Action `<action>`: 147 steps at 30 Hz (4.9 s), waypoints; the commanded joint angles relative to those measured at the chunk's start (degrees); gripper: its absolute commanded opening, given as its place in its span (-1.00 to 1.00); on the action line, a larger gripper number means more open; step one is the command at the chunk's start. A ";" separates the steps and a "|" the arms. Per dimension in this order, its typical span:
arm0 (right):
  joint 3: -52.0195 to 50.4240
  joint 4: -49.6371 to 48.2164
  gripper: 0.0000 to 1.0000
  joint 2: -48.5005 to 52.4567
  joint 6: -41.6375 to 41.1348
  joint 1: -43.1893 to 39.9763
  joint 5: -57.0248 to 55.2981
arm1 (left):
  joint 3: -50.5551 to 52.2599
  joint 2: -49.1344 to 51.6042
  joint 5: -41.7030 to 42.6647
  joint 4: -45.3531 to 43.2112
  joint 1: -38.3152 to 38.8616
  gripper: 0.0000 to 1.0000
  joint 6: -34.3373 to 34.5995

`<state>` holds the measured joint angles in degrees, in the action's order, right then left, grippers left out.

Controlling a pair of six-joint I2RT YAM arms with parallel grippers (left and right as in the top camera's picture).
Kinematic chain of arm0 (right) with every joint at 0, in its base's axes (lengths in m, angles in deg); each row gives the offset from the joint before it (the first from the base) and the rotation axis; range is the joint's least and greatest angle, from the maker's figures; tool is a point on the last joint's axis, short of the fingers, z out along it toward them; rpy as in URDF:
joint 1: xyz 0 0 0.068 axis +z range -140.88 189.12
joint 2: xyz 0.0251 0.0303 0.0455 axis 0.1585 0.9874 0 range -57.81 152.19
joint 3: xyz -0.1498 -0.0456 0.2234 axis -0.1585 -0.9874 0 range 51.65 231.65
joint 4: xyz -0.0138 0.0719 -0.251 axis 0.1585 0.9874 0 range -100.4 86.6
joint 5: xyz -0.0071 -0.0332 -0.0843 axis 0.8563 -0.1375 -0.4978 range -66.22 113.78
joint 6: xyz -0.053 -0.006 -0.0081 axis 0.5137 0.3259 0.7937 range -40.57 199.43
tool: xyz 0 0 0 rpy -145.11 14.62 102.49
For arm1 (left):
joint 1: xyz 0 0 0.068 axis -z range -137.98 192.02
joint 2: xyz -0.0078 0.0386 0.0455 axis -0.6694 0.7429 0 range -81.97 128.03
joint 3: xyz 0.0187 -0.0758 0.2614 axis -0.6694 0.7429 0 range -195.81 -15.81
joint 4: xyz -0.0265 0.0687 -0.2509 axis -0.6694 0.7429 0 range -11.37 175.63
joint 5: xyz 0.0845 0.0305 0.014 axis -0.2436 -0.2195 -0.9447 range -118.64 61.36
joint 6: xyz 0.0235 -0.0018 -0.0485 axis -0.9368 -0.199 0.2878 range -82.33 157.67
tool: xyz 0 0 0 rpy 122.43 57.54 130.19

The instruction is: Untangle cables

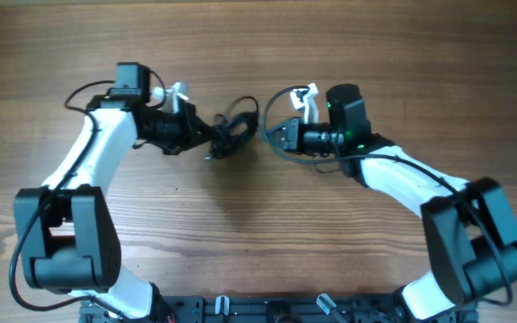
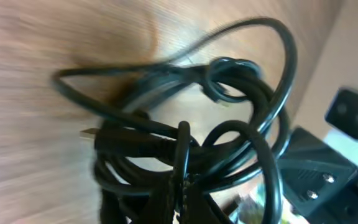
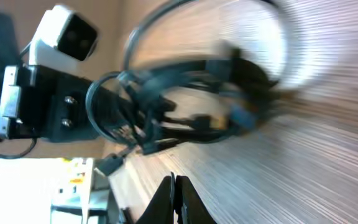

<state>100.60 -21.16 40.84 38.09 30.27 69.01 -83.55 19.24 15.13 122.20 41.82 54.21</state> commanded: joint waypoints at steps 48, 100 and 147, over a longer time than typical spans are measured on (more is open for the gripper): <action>0.22 1.01 -0.49 -6.23 12.11 9.77 4.39 | -0.50 0.17 4.63 9.99 6.86 -0.92 -20.61; 0.20 5.92 -0.92 -4.35 -6.86 -5.05 -3.45 | 2.99 0.20 9.05 0.50 6.47 0.38 -10.93; 0.11 -25.27 -0.91 5.01 4.76 -10.01 19.96 | 3.04 14.01 -4.98 -7.63 16.06 -0.92 2.01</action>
<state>98.41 -48.07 47.94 30.81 20.28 83.83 -82.77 30.63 18.08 113.79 58.19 55.85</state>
